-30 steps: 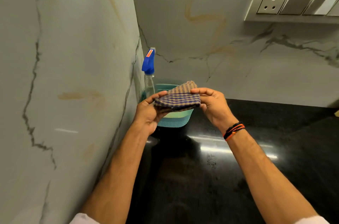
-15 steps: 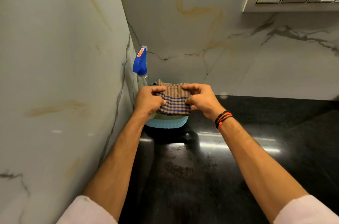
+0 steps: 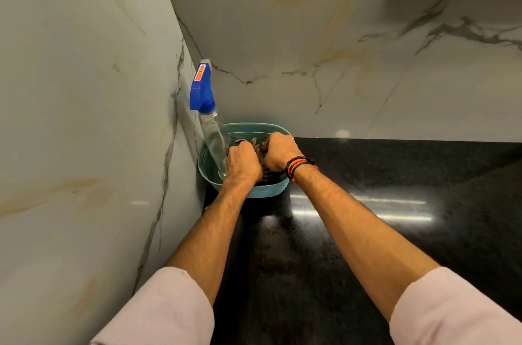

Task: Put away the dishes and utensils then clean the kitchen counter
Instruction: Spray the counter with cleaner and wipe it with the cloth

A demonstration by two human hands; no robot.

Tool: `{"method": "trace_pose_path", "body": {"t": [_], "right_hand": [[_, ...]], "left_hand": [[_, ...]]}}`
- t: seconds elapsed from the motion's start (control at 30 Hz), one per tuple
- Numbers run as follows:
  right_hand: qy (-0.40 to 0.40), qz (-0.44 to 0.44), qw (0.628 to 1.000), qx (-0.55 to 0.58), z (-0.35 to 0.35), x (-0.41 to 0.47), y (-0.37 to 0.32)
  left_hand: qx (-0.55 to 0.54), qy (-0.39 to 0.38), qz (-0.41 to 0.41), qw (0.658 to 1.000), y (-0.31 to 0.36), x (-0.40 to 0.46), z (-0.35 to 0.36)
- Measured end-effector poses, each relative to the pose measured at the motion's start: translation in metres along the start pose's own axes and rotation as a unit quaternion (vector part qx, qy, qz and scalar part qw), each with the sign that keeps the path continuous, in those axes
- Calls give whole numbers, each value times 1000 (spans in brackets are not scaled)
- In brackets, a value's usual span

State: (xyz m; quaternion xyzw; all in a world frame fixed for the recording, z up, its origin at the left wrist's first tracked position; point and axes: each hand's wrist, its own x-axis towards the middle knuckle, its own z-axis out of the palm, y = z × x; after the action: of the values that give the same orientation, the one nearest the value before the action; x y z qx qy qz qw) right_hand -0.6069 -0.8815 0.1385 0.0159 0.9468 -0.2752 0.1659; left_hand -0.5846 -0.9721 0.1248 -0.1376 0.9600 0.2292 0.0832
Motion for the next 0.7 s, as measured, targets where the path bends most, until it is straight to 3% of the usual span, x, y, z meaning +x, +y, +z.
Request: {"method": "trace_pose_path", "body": {"t": [0.47,0.7], "right_hand": [[-16,-26,991,-132,8,-6,-6],[76,-125,961,-234,5,-14,-3]], "left_hand": [[76,-68,-1,995,1,-1,-1],[166,65,103,979,9,-10,-8]]}}
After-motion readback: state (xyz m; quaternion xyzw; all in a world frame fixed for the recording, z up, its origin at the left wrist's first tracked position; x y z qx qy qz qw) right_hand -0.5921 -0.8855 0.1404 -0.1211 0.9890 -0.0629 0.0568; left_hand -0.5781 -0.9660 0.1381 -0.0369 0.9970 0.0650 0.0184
